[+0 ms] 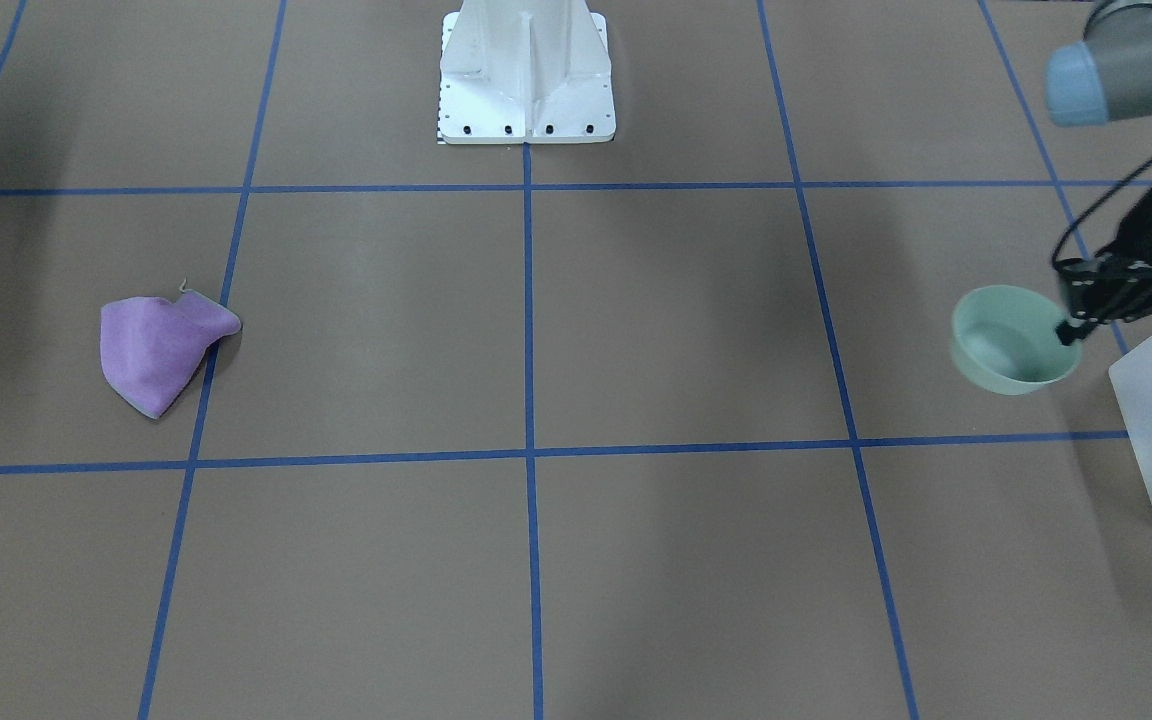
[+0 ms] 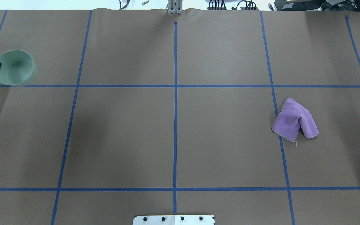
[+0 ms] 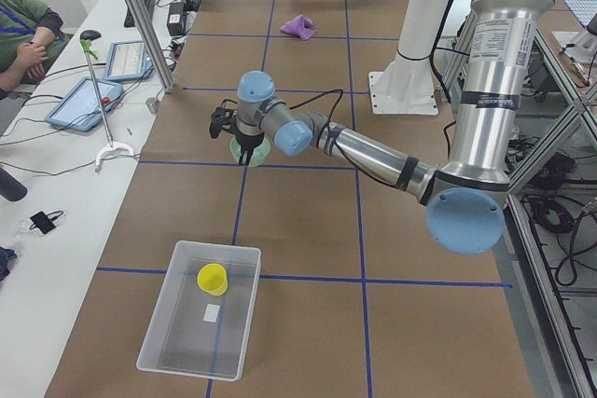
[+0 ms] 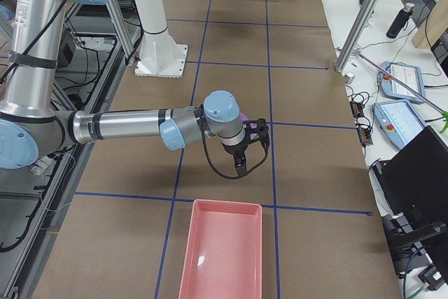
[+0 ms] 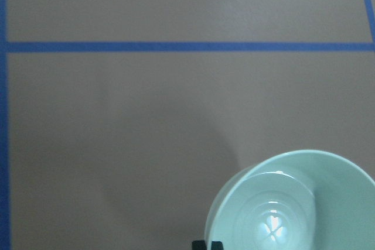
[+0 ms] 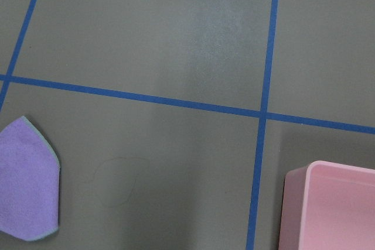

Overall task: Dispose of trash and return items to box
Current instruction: 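Carry the green bowl with the left gripper toward the clear bin, then place the green bowl in the clear bin beside the cup and release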

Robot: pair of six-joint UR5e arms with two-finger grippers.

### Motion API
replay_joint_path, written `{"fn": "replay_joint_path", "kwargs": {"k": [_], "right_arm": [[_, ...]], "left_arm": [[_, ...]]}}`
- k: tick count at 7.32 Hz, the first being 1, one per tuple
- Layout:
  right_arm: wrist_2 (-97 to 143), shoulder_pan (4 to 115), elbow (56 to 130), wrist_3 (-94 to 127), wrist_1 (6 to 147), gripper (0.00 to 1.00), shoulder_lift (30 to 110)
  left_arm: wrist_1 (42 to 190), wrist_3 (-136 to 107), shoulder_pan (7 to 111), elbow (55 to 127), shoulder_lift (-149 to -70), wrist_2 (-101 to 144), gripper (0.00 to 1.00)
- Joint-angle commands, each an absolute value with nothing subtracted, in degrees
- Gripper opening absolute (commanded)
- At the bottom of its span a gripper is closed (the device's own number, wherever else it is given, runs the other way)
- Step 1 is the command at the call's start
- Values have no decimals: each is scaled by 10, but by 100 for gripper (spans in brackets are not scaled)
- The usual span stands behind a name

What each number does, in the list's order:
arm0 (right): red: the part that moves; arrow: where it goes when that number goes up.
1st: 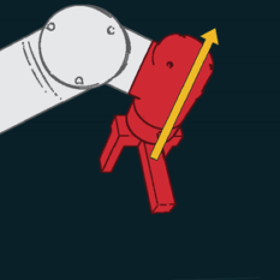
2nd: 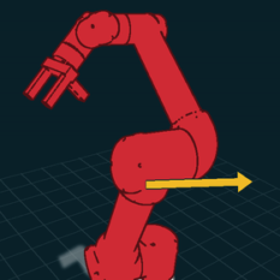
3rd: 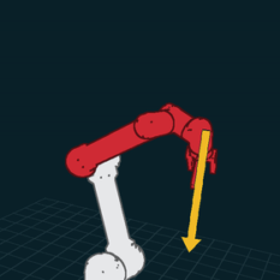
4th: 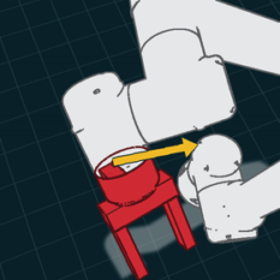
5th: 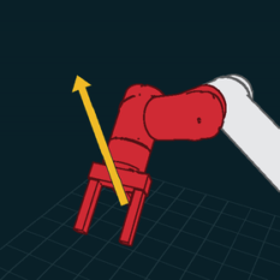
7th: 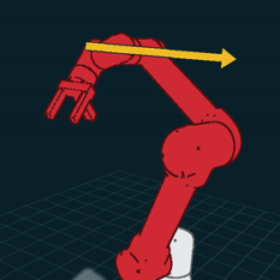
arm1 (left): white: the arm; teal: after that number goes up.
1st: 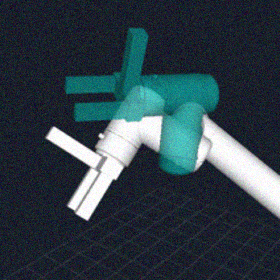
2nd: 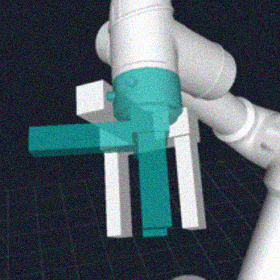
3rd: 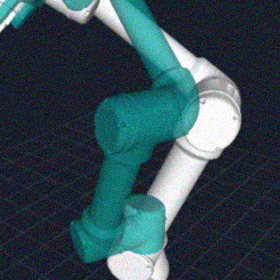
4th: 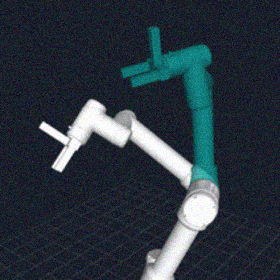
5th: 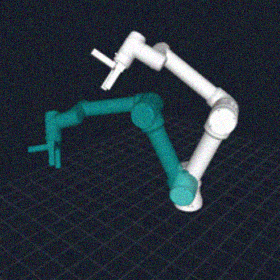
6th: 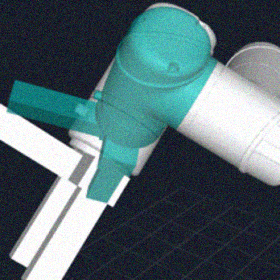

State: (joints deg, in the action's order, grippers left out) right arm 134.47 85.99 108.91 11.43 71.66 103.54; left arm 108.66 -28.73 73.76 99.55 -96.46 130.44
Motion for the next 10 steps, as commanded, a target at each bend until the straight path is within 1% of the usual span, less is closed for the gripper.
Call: {"fn": "replay_joint_path", "kwargs": {"k": [1,2,3,5,6,7,9,10], "right_arm": [[1345,860,1090,114,716,100,1035],[1345,860,1090,114,716,100,1035],[1345,859,1090,113,716,100,1035],[1345,859,1090,113,716,100,1035],[1345,859,1090,113,715,100,1035],[1345,859,1090,113,715,100,1035],[1344,857,1090,113,705,100,1035],[1344,857,1090,113,705,100,1035]], "left_arm": [[1088,-75,886,817,-1014,1350,0],[1088,28,929,707,-1057,1349,0],[1089,100,952,622,-1085,1347,0],[1127,107,960,567,-1079,1266,0],[1209,99,959,498,-1080,1246,0],[1266,67,955,463,-1084,1205,0],[1281,21,931,455,-1083,1200,0],[1300,-18,902,455,-1083,1200,0]]}}
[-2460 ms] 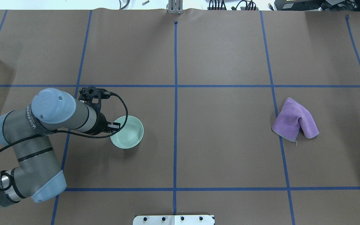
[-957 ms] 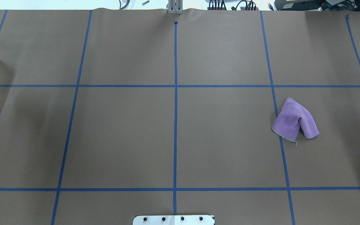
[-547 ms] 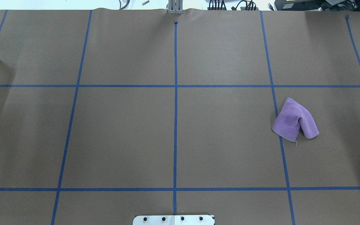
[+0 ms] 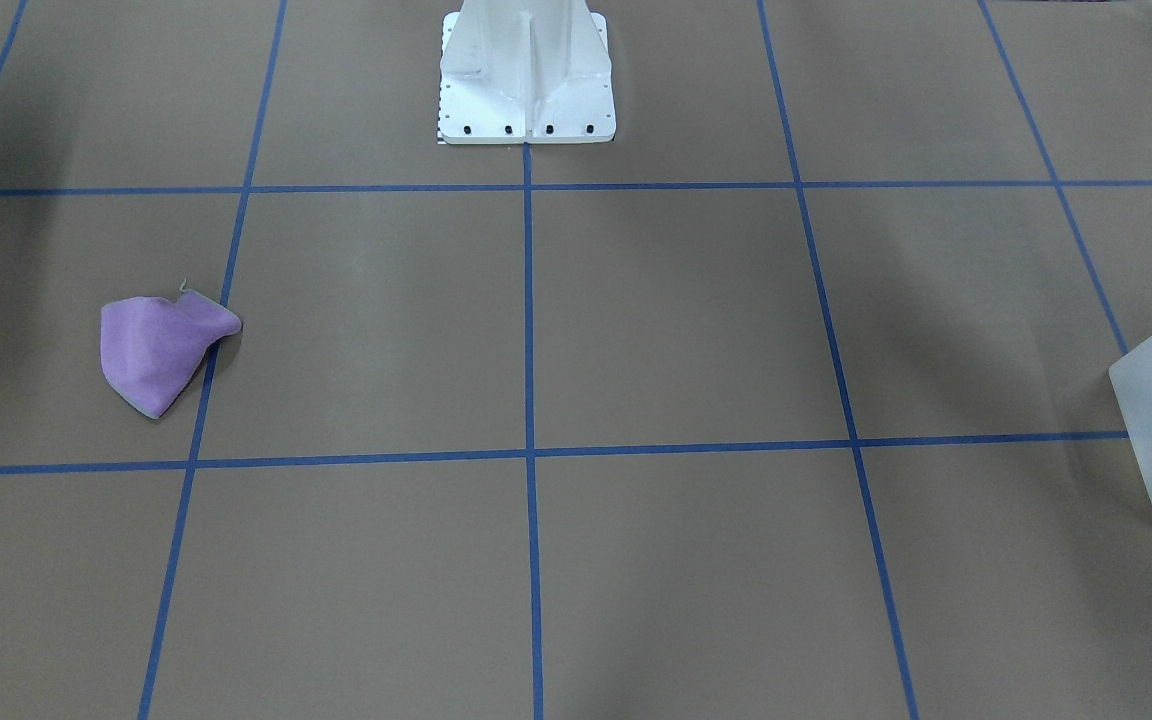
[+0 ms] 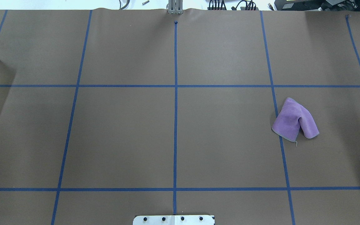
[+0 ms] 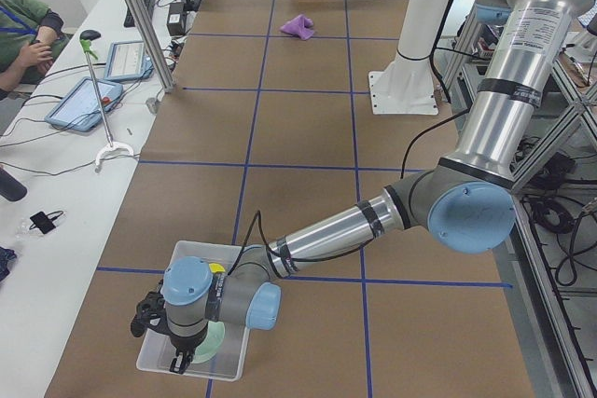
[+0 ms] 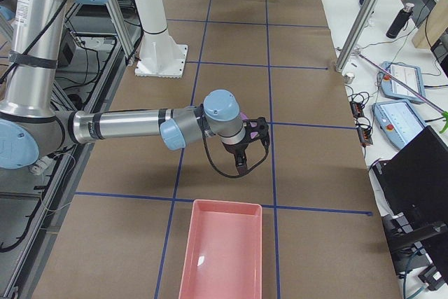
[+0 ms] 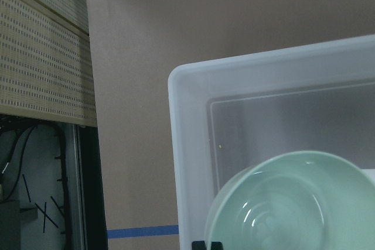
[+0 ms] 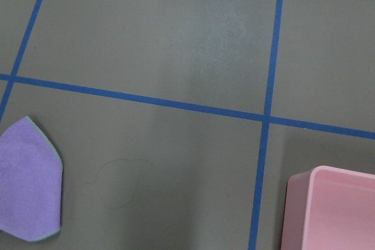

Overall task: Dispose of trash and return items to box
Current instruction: 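Place the green bowl in the clear bin beside the cup and release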

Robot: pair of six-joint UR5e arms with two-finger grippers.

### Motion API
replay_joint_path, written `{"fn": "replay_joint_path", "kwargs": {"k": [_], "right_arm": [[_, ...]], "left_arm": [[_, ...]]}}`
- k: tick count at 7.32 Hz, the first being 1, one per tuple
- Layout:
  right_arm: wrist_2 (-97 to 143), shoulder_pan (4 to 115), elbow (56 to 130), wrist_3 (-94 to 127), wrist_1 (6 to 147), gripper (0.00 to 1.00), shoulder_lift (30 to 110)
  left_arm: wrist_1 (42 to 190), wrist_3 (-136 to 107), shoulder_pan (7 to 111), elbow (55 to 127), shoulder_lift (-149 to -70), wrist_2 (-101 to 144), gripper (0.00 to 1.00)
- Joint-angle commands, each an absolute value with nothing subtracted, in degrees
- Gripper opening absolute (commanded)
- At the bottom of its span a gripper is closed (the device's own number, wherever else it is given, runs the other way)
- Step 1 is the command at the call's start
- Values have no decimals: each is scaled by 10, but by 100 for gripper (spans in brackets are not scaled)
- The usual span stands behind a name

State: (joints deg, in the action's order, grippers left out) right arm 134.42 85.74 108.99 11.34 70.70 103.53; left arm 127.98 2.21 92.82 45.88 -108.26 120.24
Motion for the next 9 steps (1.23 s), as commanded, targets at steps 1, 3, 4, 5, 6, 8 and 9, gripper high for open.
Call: {"fn": "replay_joint_path", "kwargs": {"k": [1,3,4,5,6,8,9], "right_arm": [[1344,857,1090,113,705,100,1035],[1343,857,1090,113,705,100,1035],[1341,857,1090,113,705,100,1035],[1339,857,1089,114,705,100,1034],[1340,857,1090,114,705,100,1034],[1340,856,1090,115,705,100,1034],[1342,851,1095,140,705,100,1034]], "left_arm": [[1316,-47,875,456,-1083,1199,0],[1319,-46,854,460,-1078,1197,30],[1334,-43,853,464,-1071,1181,45],[1332,-31,853,475,-1070,1180,98],[1303,-23,860,515,-1071,1193,99],[1087,2,911,683,-1071,1253,99],[996,31,934,762,-1048,1308,99]]}}
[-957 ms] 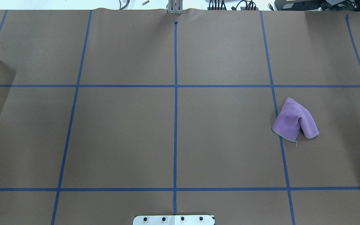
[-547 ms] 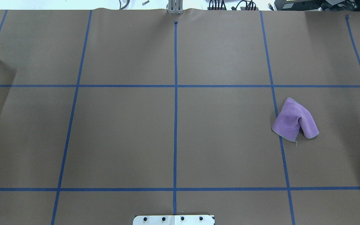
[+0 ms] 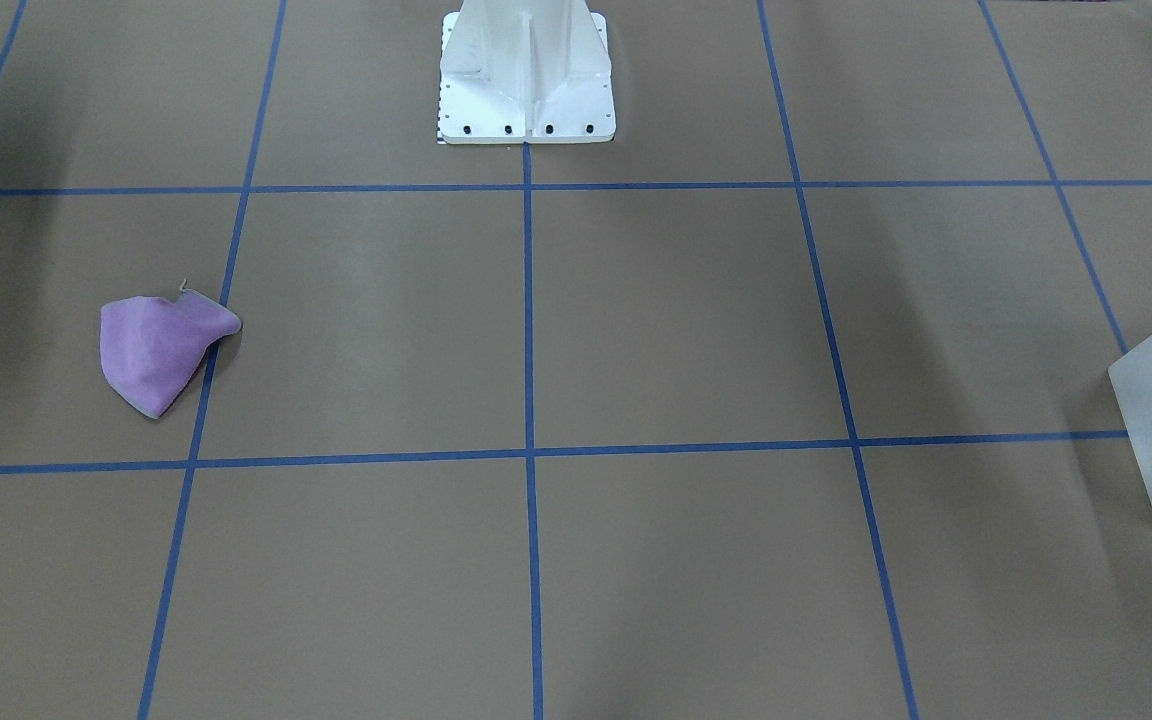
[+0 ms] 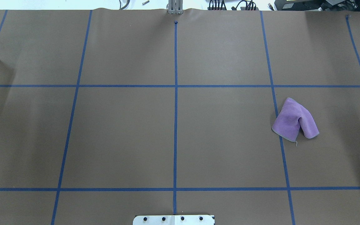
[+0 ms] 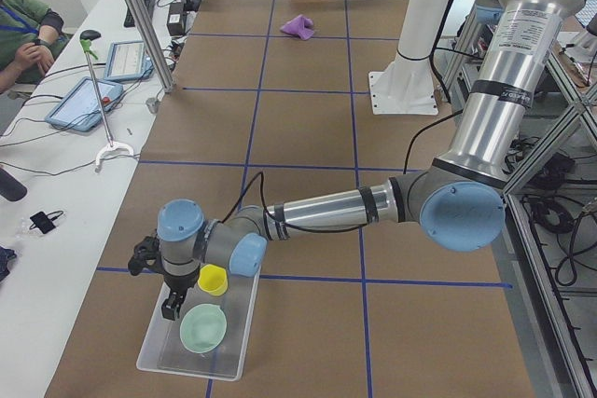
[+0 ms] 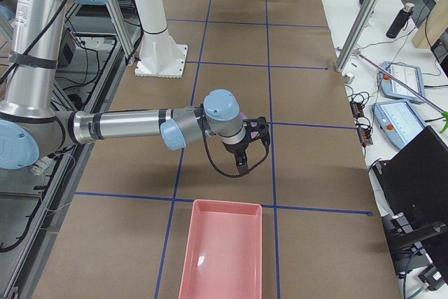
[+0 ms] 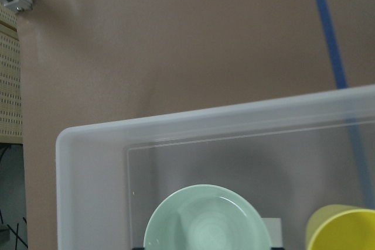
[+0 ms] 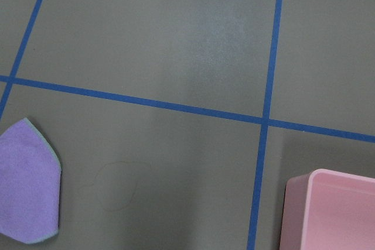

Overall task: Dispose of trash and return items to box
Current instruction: 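Place the green bowl in the clear bin beside the cup and release, then reach the right gripper to the lilac cloth and pinch it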

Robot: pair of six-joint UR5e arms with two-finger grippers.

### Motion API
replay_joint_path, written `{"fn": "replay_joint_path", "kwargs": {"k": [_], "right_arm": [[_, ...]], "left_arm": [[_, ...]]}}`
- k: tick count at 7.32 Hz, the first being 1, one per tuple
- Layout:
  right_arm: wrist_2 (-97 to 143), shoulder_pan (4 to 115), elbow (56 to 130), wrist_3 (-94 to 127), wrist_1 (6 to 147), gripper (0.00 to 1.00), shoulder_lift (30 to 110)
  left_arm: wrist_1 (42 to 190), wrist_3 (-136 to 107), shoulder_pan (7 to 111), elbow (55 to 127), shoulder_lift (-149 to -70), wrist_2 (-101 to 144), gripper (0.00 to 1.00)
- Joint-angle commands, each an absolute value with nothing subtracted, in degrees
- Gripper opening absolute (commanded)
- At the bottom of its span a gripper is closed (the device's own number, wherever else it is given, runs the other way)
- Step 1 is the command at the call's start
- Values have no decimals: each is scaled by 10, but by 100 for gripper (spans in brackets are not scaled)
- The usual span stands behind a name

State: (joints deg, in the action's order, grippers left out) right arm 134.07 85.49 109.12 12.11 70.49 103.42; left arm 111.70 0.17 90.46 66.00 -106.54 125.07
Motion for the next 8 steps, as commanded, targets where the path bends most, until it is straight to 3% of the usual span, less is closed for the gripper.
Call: {"fn": "replay_joint_path", "kwargs": {"k": [1,3,4,8], "right_arm": [[1339,833,1115,184,705,100,1029],[1319,793,1139,273,706,99,1014],[1297,763,1142,316,707,99,999],[1110,538,1141,564,709,98,908]], "left_arm": [[954,35,943,853,-997,1335,99],[769,40,944,1055,-927,1339,99],[725,41,943,1103,-892,1340,99],[748,91,944,1108,-875,1339,99]]}}
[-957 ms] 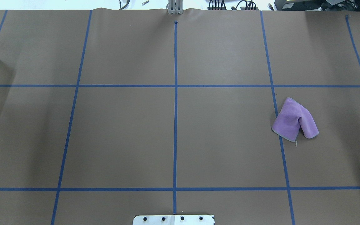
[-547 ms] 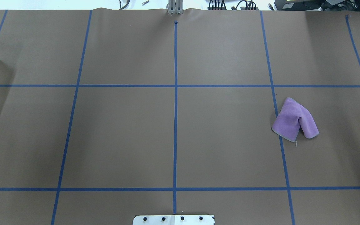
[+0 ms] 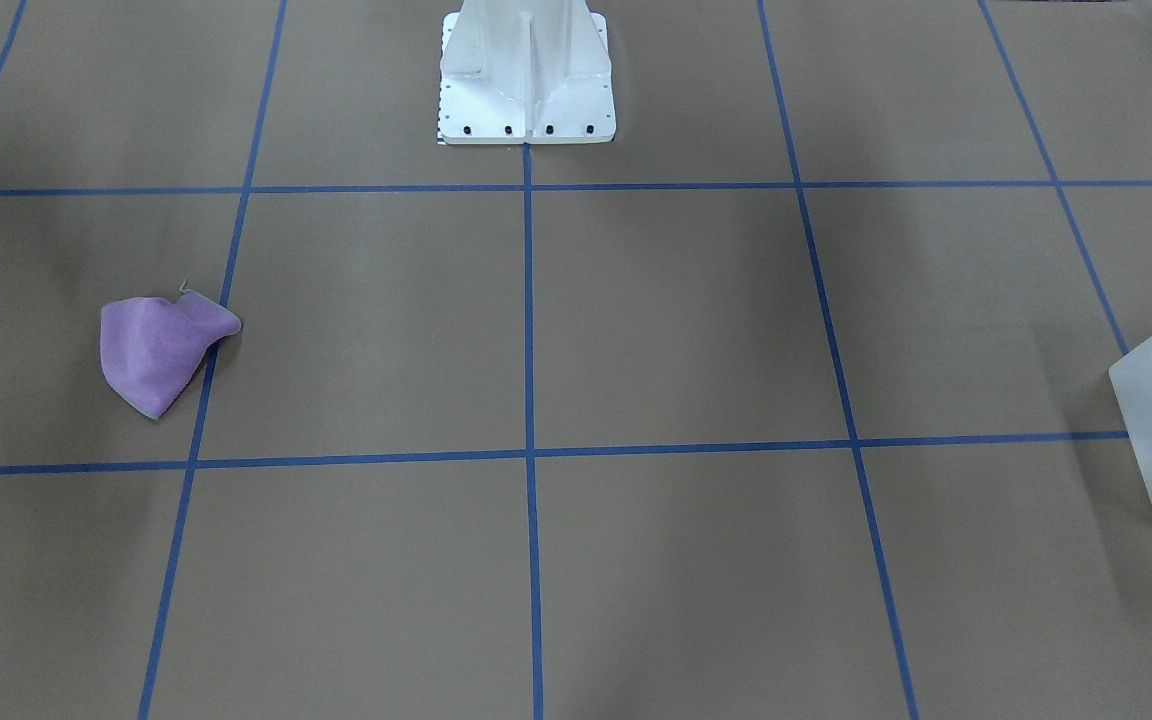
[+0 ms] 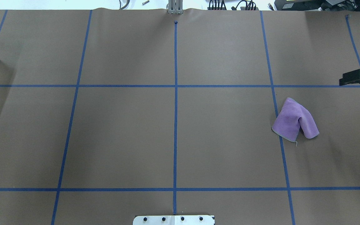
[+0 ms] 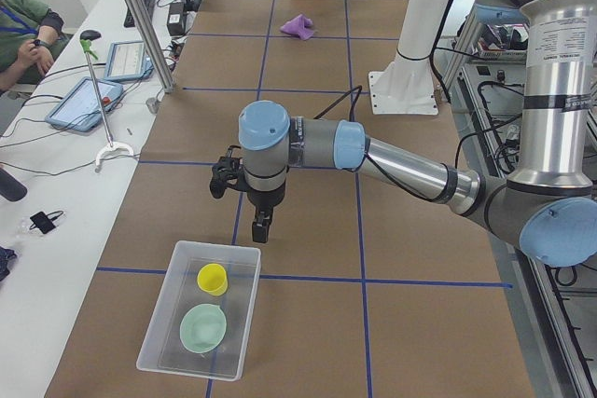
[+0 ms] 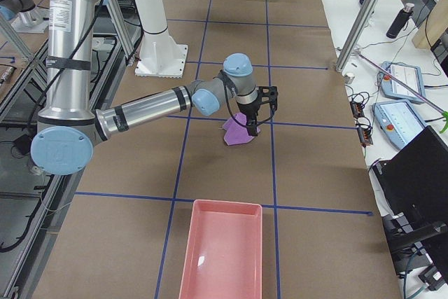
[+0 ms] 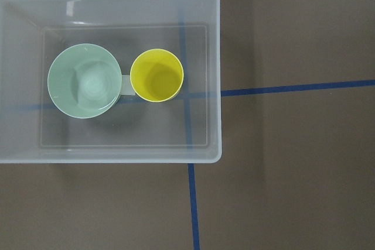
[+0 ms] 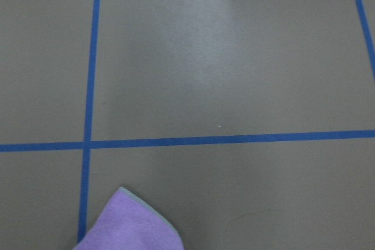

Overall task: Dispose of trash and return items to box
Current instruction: 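Reach the right gripper to the lilac cloth and pinch it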

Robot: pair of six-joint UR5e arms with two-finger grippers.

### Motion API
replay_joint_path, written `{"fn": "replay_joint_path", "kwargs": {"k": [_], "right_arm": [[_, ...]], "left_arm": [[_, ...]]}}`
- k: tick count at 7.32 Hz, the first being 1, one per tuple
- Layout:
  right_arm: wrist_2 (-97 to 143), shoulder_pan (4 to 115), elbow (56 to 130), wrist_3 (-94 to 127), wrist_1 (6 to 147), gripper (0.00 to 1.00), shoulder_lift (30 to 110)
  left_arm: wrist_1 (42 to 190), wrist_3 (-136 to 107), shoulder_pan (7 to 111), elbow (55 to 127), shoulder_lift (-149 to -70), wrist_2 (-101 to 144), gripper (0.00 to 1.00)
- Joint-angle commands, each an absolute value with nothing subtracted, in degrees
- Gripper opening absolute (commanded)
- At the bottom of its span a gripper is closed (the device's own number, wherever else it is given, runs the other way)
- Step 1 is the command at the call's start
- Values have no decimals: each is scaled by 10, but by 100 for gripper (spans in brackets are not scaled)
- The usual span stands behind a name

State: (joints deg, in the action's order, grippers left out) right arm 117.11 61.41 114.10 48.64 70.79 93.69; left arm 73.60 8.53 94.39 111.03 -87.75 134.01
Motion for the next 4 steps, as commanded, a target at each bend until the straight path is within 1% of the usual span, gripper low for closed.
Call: {"fn": "replay_joint_path", "kwargs": {"k": [1,3,4], "right_arm": [[1074,494,1142,614,710,96,897],[1007,419,1142,664,712,90,902],[1002,405,1142,664,712,86,912]], "left_arm": [[752,91,944,1109,-874,1339,99],[752,91,944,1109,-875,1339,99],[752,91,944,1109,-875,1339,99]]}}
